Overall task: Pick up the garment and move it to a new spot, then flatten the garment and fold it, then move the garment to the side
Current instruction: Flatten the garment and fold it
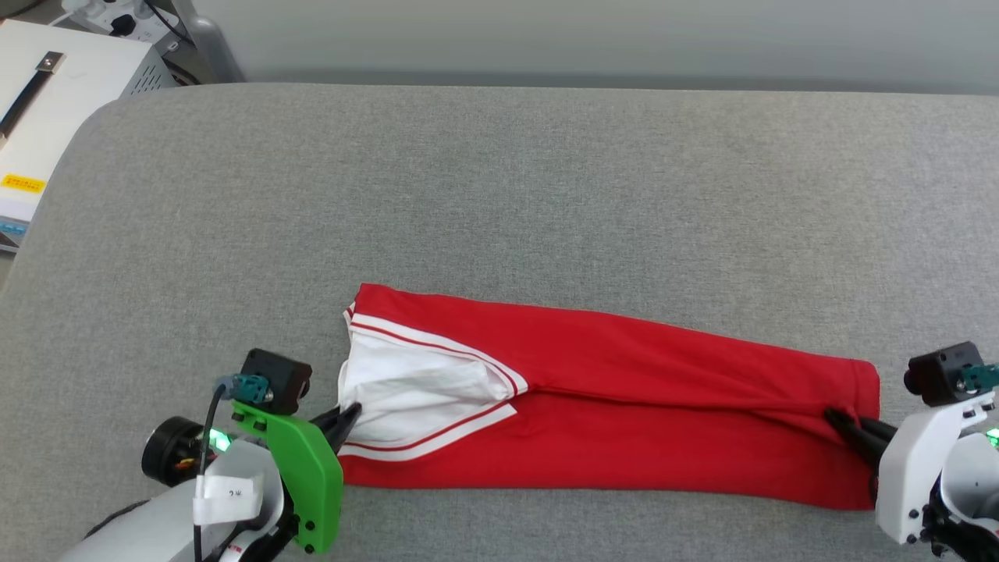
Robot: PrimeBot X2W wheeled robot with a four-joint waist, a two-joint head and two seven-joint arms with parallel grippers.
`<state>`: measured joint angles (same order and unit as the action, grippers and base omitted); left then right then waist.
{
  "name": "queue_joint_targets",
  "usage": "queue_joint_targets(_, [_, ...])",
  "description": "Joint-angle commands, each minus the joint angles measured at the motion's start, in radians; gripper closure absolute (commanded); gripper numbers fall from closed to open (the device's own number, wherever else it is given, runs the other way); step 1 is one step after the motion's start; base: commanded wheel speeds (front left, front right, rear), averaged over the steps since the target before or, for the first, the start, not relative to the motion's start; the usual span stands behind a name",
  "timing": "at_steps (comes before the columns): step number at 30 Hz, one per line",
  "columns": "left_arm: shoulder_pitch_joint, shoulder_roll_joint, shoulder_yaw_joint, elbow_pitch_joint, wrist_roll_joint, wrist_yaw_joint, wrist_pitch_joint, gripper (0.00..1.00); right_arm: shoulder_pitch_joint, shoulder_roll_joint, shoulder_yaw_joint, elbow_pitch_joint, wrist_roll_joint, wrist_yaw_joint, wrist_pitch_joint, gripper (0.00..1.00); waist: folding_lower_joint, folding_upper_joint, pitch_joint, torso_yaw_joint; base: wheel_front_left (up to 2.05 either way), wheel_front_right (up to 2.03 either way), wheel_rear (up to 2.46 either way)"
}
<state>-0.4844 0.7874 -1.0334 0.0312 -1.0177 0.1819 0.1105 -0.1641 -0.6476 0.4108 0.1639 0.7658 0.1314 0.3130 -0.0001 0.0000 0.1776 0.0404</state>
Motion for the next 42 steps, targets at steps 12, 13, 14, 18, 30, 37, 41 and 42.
queue_joint_targets(12, [0.043, -0.081, -0.011, 0.137, -0.019, -0.015, -0.062, 0.45, 0.047, 0.063, -0.039, 0.062, 0.001, -0.001, 0.023, 0.4, 0.0001, 0.0, 0.017, 0.008, 0.0, 0.0, 0.0])
queue_joint_targets(13, [0.043, -0.083, -0.007, 0.141, -0.014, -0.012, -0.077, 0.0, 0.046, 0.062, -0.045, 0.056, 0.002, -0.001, 0.017, 0.0, 0.0001, 0.0, 0.012, 0.007, 0.0, 0.0, 0.0])
queue_joint_targets(14, [0.043, -0.082, 0.001, 0.144, -0.003, -0.001, -0.104, 0.0, 0.048, 0.061, -0.056, 0.043, 0.01, -0.001, 0.009, 0.0, 0.0001, 0.0, 0.003, 0.007, 0.0, 0.0, 0.0])
queue_joint_targets(18, [0.071, -0.07, 0.076, 0.123, 0.041, 0.097, -0.287, 0.0, 0.075, 0.04, -0.168, -0.086, 0.102, -0.001, 0.024, 0.0, 0.0001, 0.0, -0.032, -0.002, 0.0, 0.0, 0.0])
queue_joint_targets(30, [0.136, -0.124, 0.275, 0.035, 0.234, 0.266, -0.372, 0.0, 0.123, -0.012, -0.347, -0.035, 0.291, -0.001, 0.28, 0.0, 0.0001, 0.0, -0.015, 0.019, 0.0, 0.0, 0.0])
queue_joint_targets(37, [0.238, -0.245, 0.448, -0.016, 0.448, 0.278, -0.372, 0.0, 0.086, 0.051, -0.314, 0.06, 0.283, -0.001, 0.306, 0.0, 0.0001, 0.0, 0.02, 0.048, 0.0, 0.0, 0.0])
queue_joint_targets(41, [0.292, -0.313, 0.532, -0.034, 0.527, 0.259, -0.372, 0.0, 0.053, 0.087, -0.274, 0.102, 0.28, -0.001, 0.303, 0.0, 0.0001, 0.0, 0.032, 0.055, 0.0, 0.0, 0.0])
queue_joint_targets(42, [0.307, -0.331, 0.554, -0.038, 0.547, 0.251, -0.372, 0.0, 0.046, 0.096, -0.259, 0.111, 0.279, -0.001, 0.303, 0.0, 0.0001, 0.0, 0.034, 0.058, 0.0, 0.0, 0.0])
